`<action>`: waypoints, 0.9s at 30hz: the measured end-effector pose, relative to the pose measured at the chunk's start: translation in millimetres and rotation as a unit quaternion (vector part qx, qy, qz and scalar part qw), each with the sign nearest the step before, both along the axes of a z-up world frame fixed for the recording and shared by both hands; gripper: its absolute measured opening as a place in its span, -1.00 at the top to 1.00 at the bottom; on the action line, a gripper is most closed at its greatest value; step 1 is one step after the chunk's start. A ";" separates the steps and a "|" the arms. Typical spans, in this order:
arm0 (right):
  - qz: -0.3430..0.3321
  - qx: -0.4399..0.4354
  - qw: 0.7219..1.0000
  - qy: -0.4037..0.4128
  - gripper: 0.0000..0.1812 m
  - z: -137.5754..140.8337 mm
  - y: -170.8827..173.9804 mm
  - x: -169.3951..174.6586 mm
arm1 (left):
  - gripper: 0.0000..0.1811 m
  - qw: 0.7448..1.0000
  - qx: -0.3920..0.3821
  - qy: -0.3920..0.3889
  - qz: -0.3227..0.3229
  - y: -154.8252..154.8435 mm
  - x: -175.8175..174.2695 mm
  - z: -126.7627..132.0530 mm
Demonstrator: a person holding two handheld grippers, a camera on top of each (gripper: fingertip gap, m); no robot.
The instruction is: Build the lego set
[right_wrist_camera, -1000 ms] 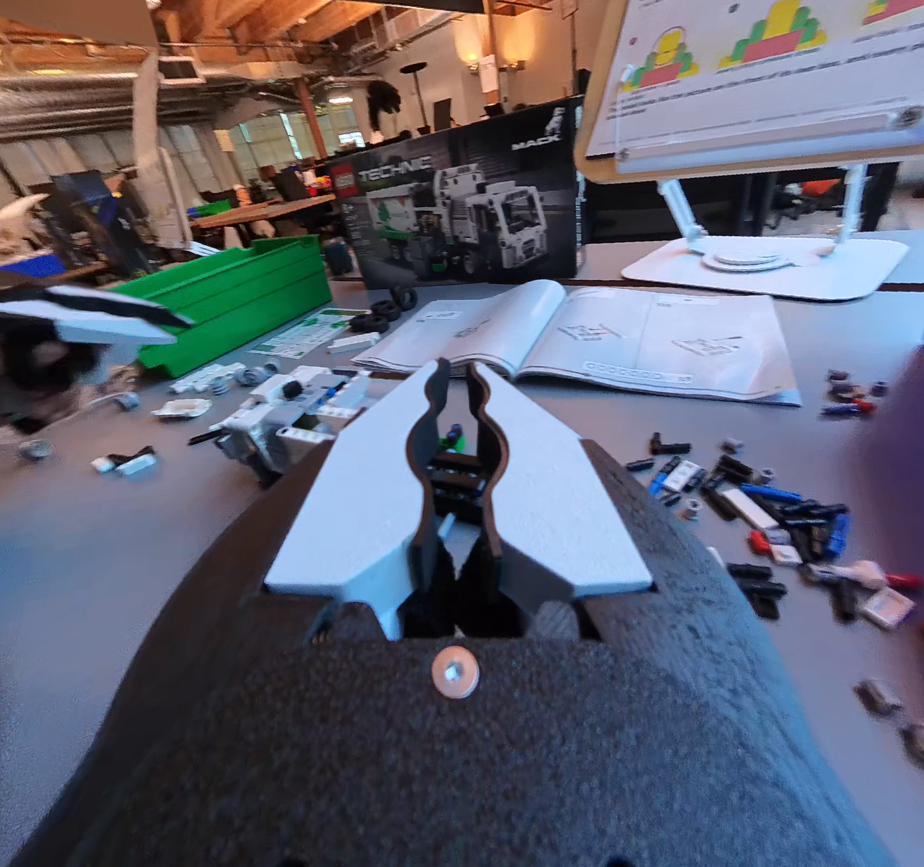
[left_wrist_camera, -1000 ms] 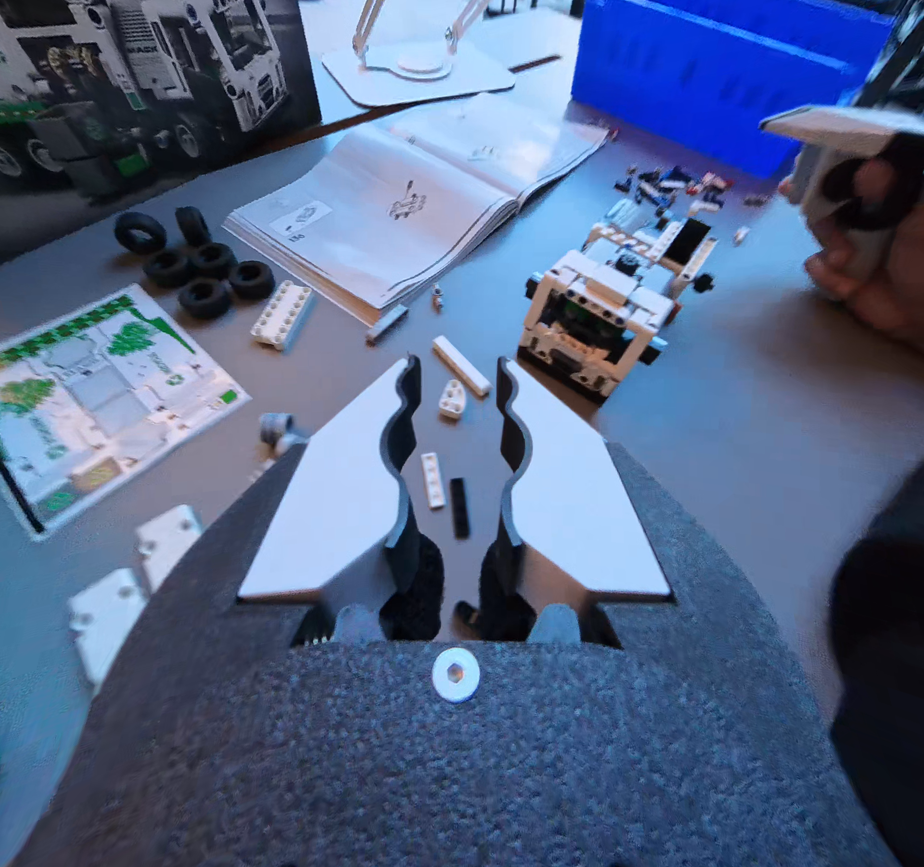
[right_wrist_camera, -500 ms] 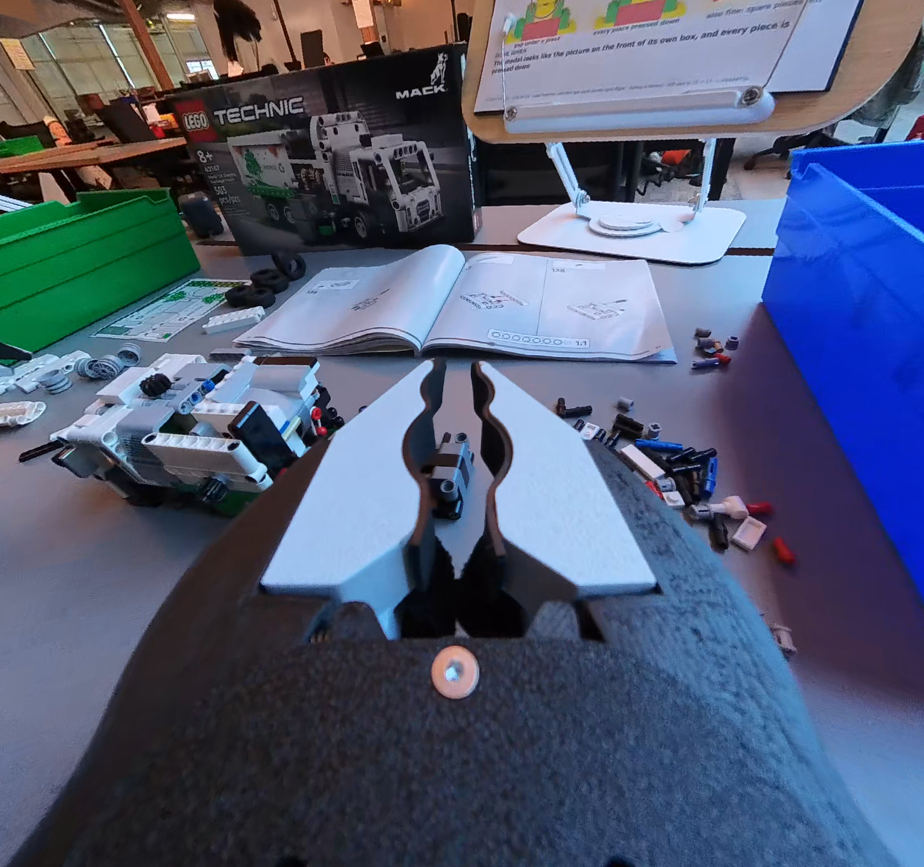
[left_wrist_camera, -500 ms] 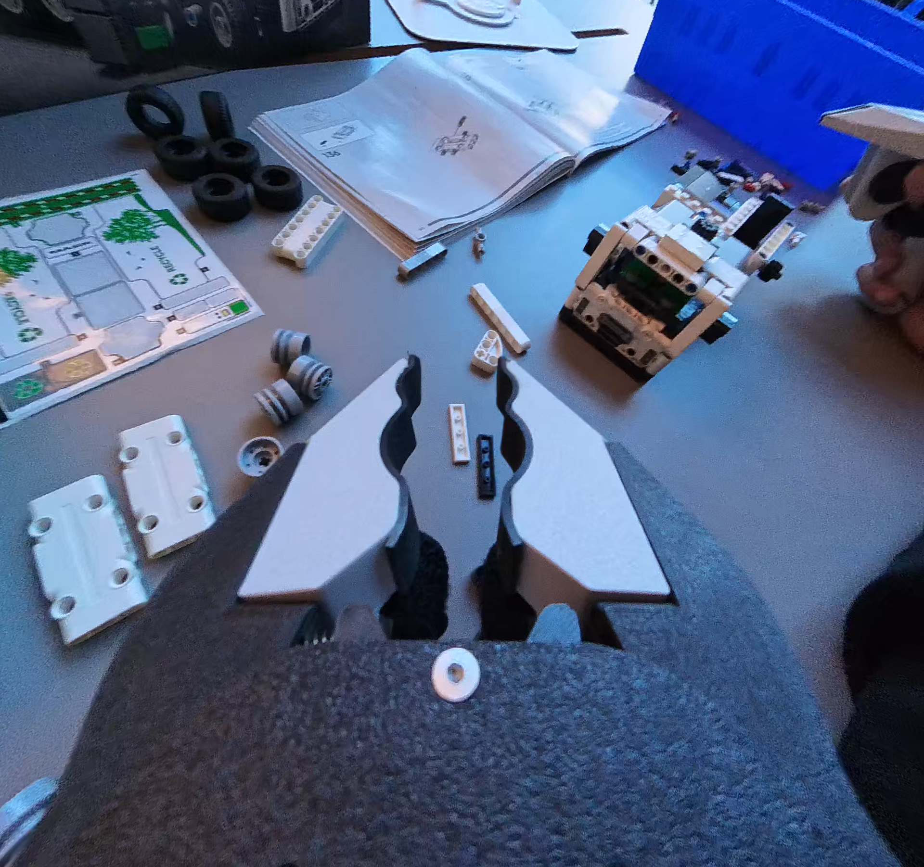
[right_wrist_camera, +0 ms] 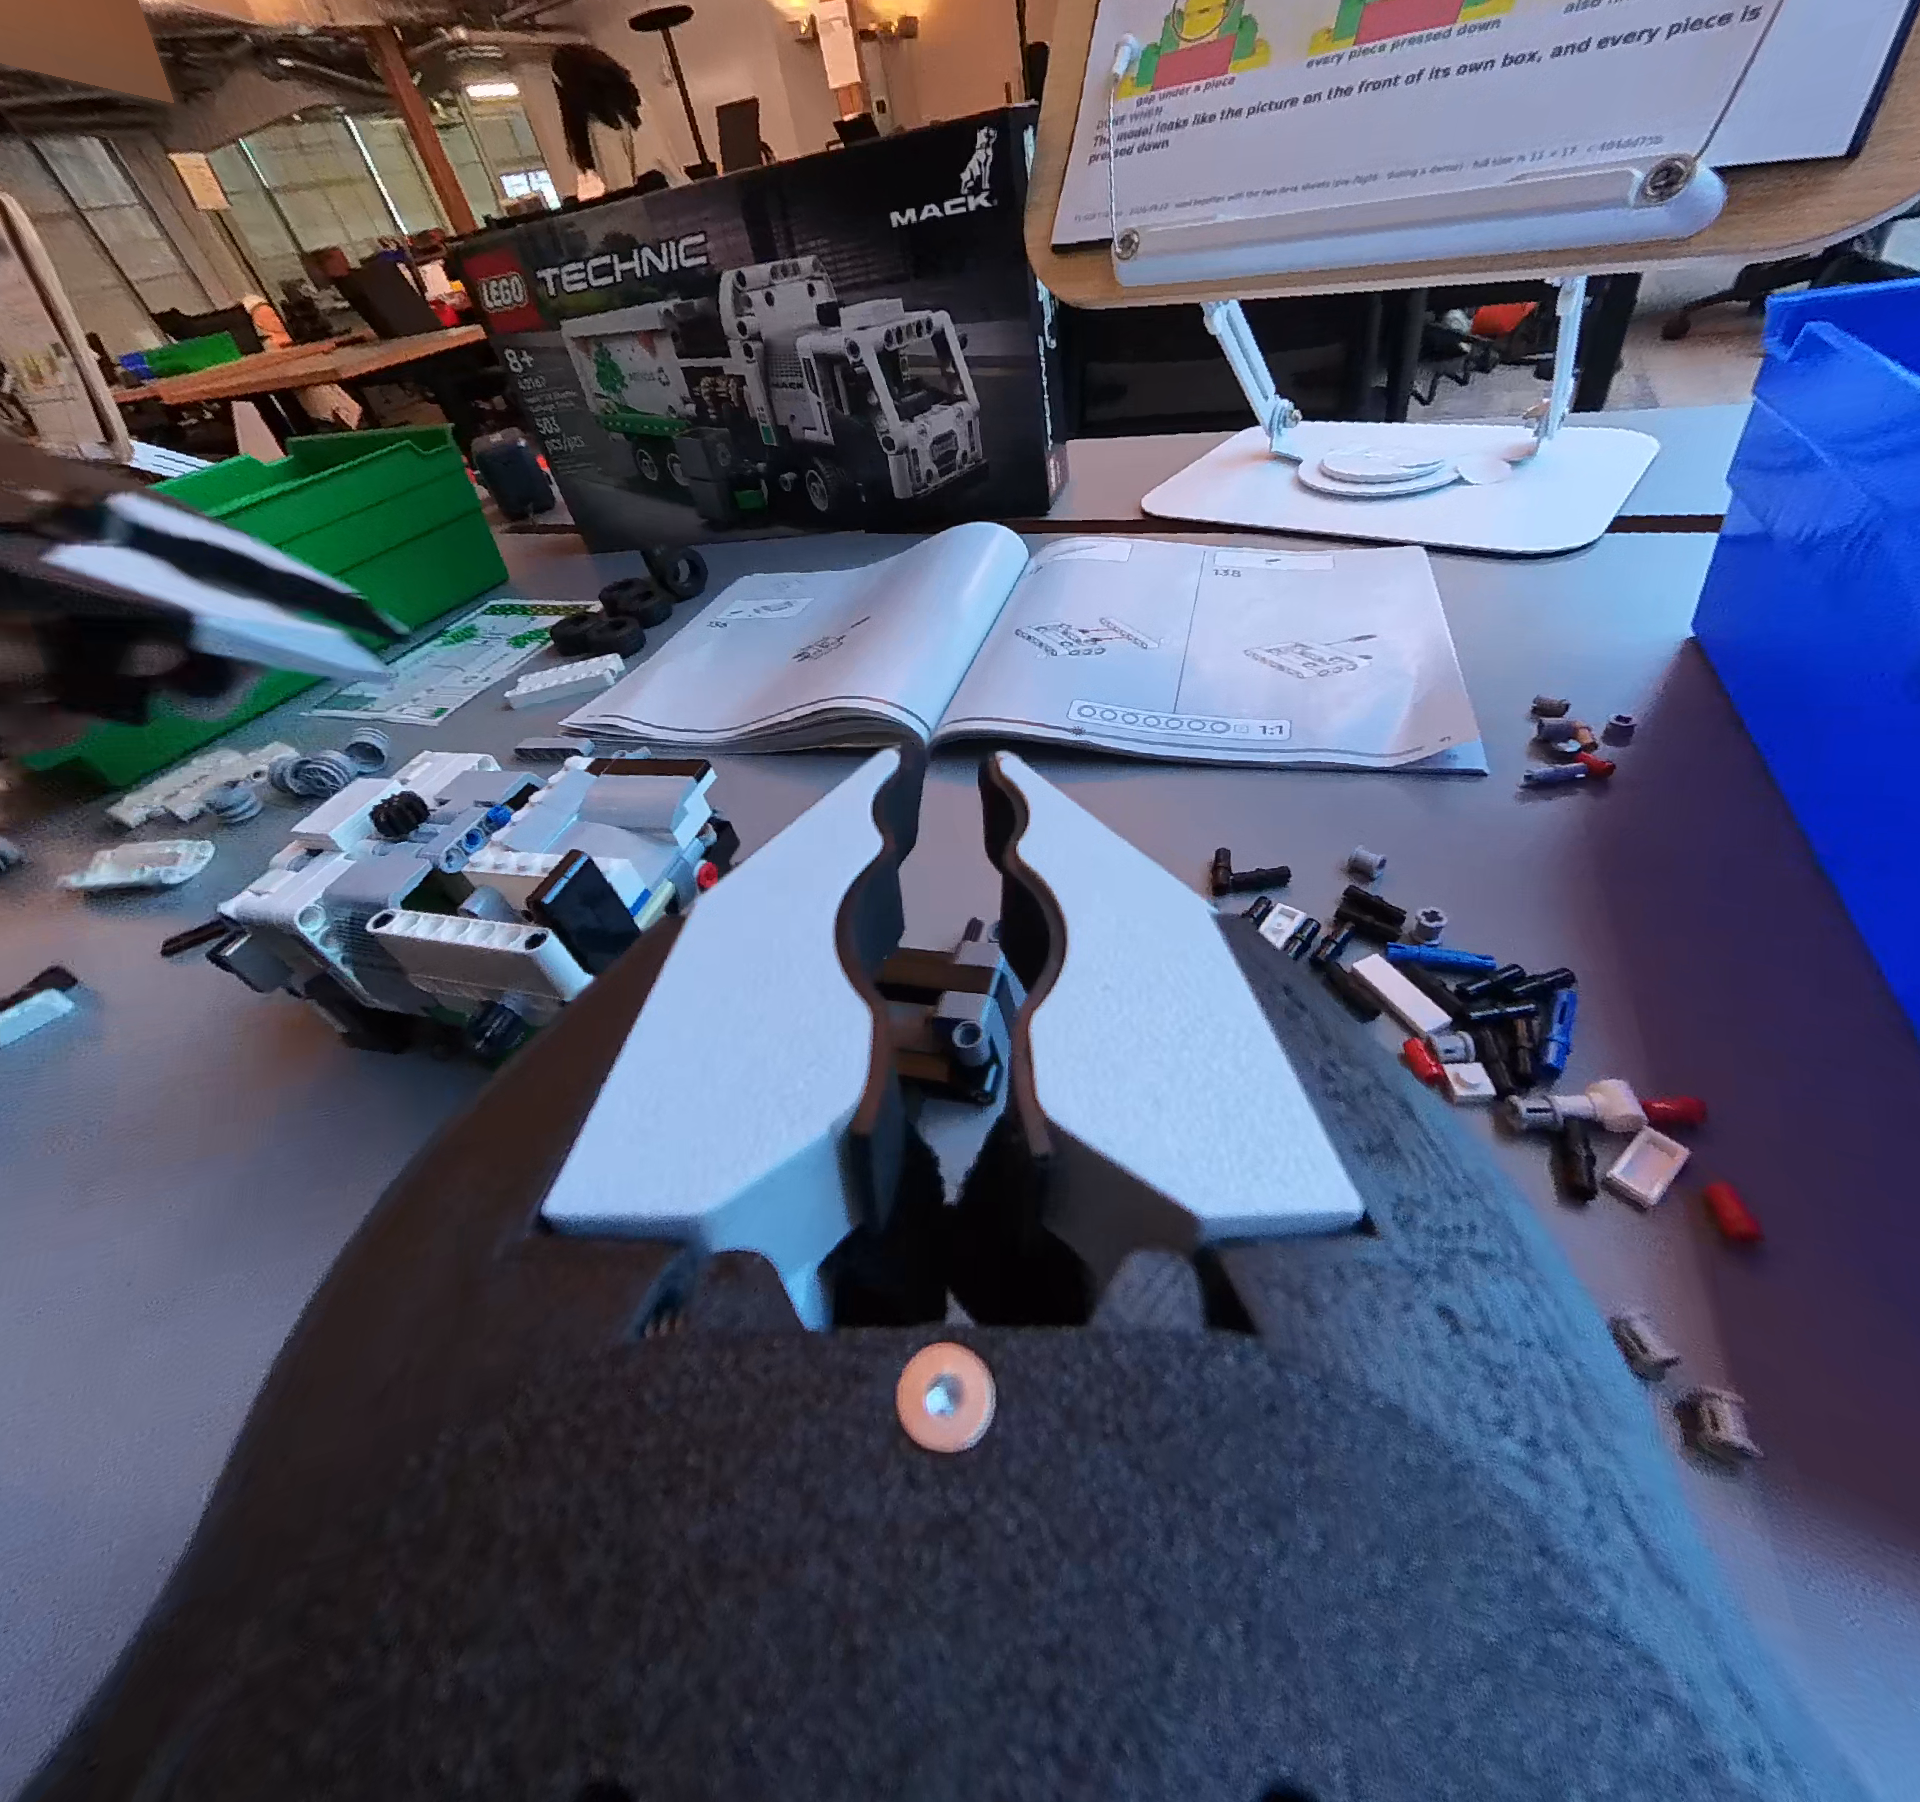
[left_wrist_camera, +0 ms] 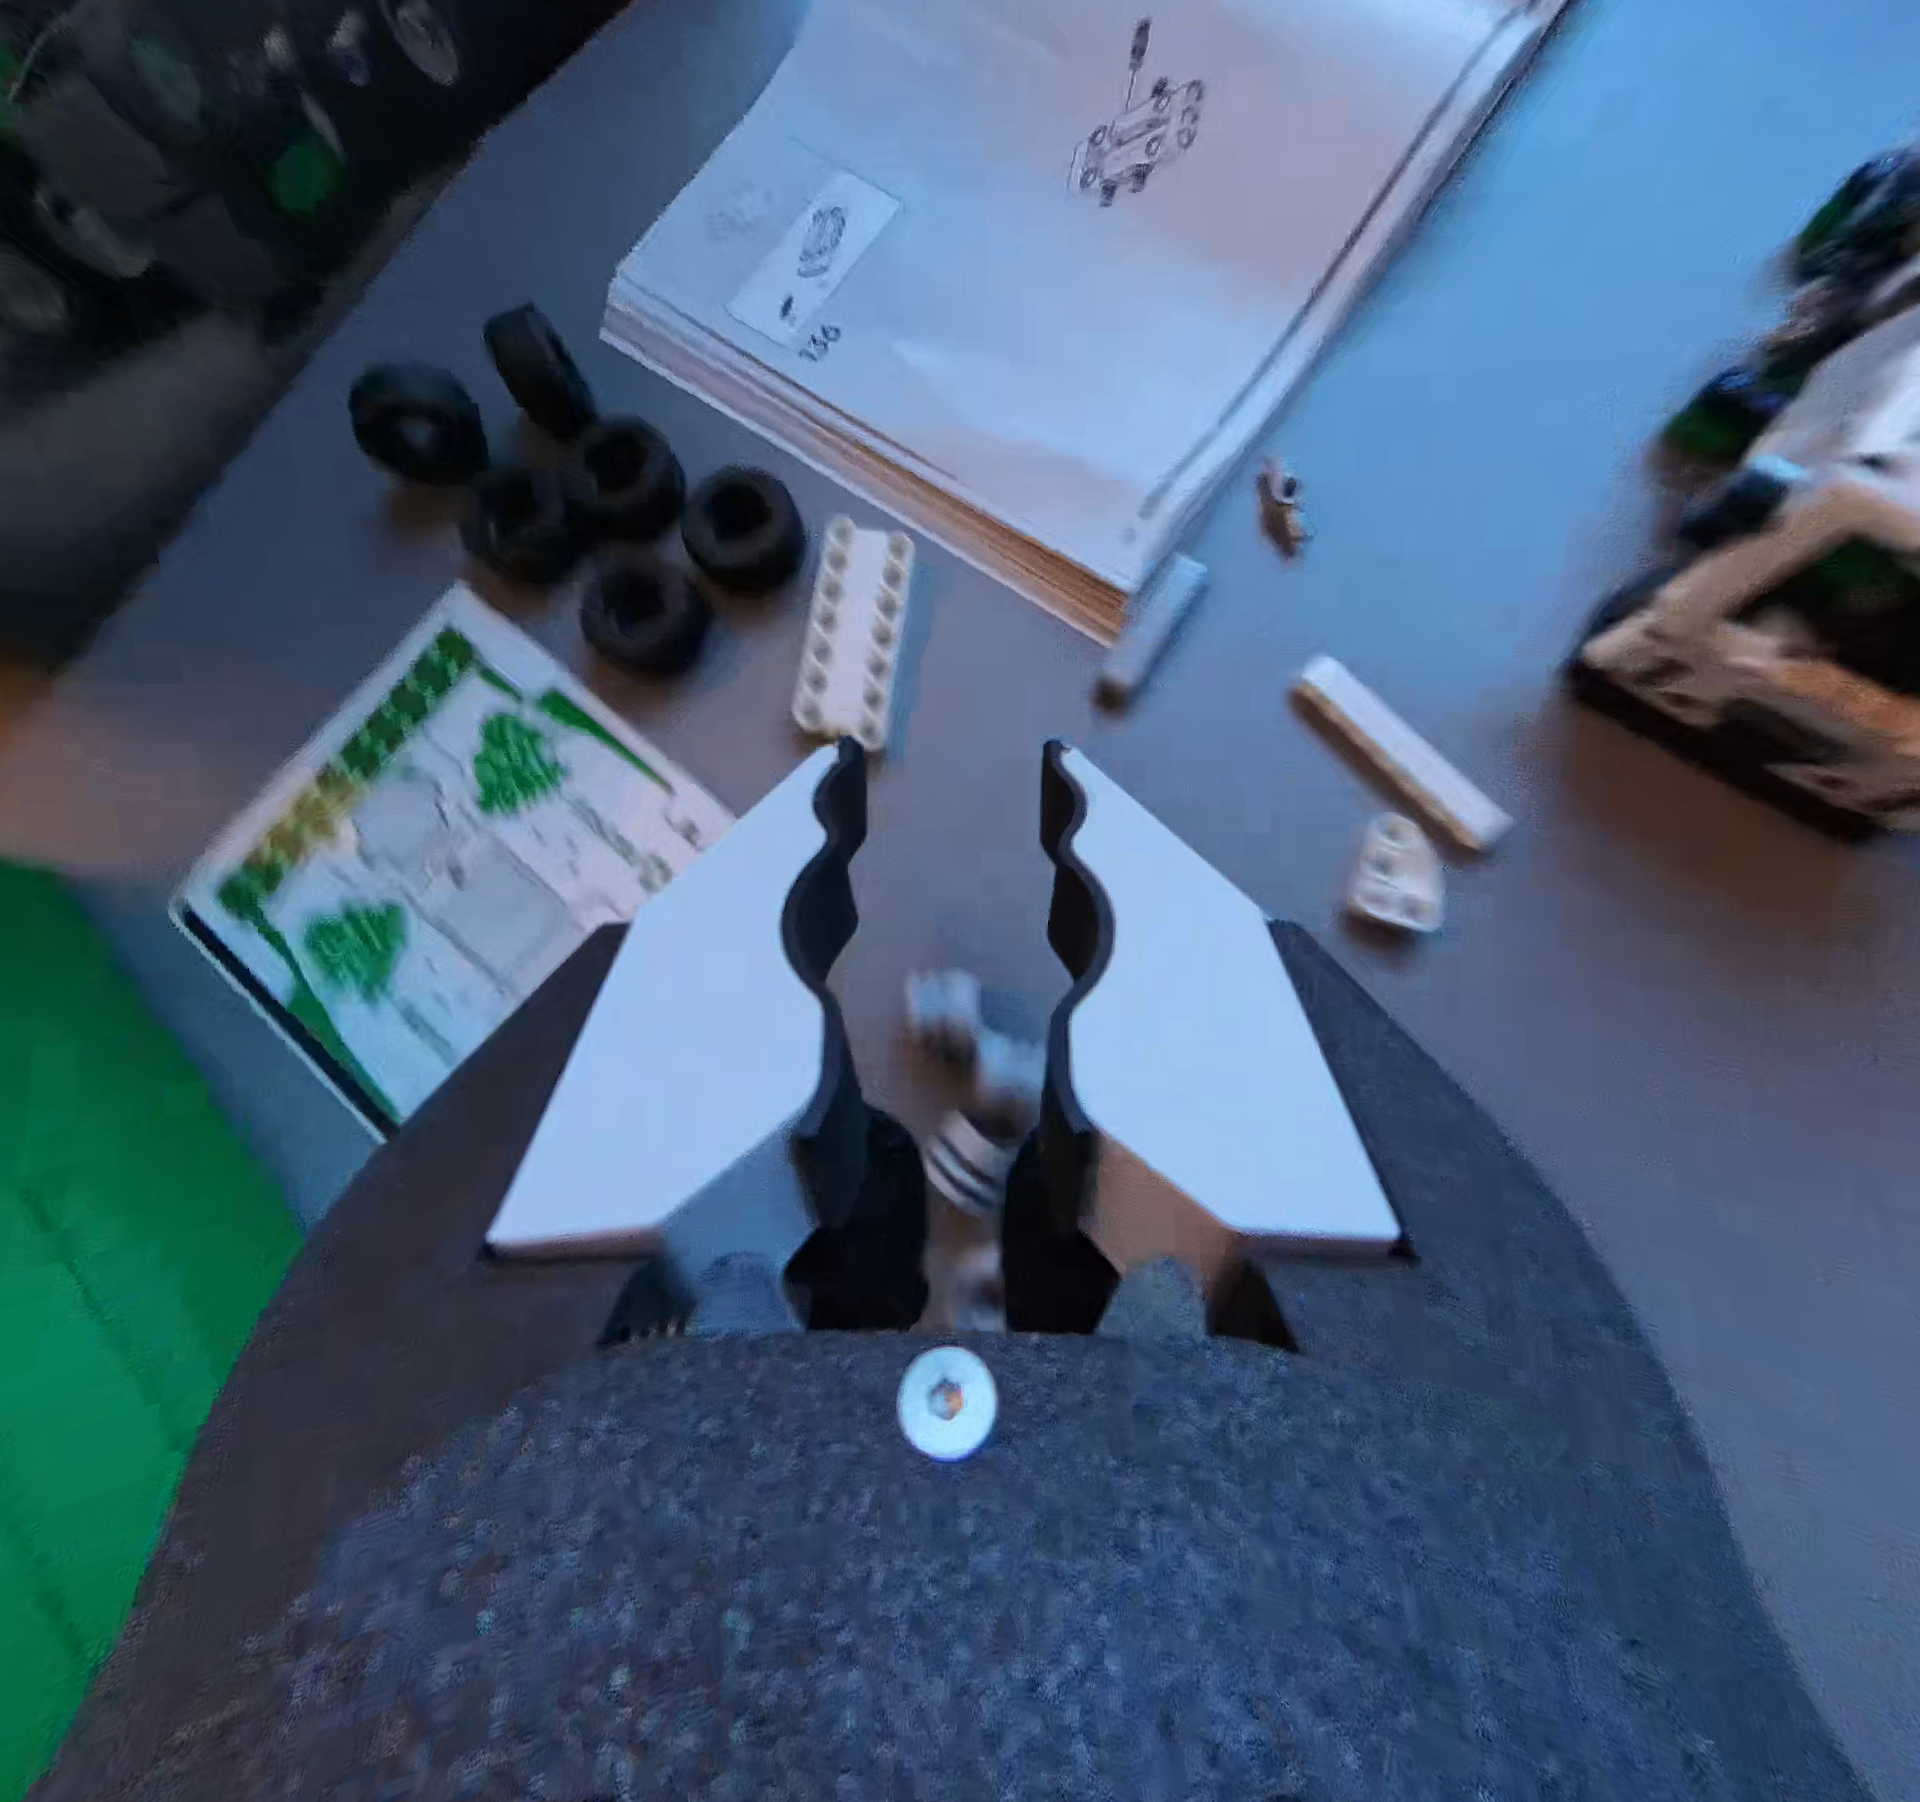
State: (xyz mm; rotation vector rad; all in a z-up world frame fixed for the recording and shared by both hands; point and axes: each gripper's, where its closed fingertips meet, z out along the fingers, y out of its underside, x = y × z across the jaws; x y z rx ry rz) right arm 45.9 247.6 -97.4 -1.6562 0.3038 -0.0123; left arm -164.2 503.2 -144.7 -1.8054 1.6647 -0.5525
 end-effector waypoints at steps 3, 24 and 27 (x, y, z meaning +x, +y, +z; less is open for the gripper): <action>-0.001 0.021 1.000 0.007 0.88 4.9 -4.3 1.5 | 0.64 0.996 0.022 0.077 -0.040 26.2 19.3 -22.5; 0.025 0.033 0.999 0.026 0.88 6.2 -3.3 -4.4 | 0.65 0.972 -0.005 0.224 0.078 10.9 -162.1 -21.0; 0.024 0.032 0.999 0.023 0.88 6.1 -3.8 -5.0 | 0.78 0.972 -0.020 0.193 0.134 23.3 -157.5 -21.7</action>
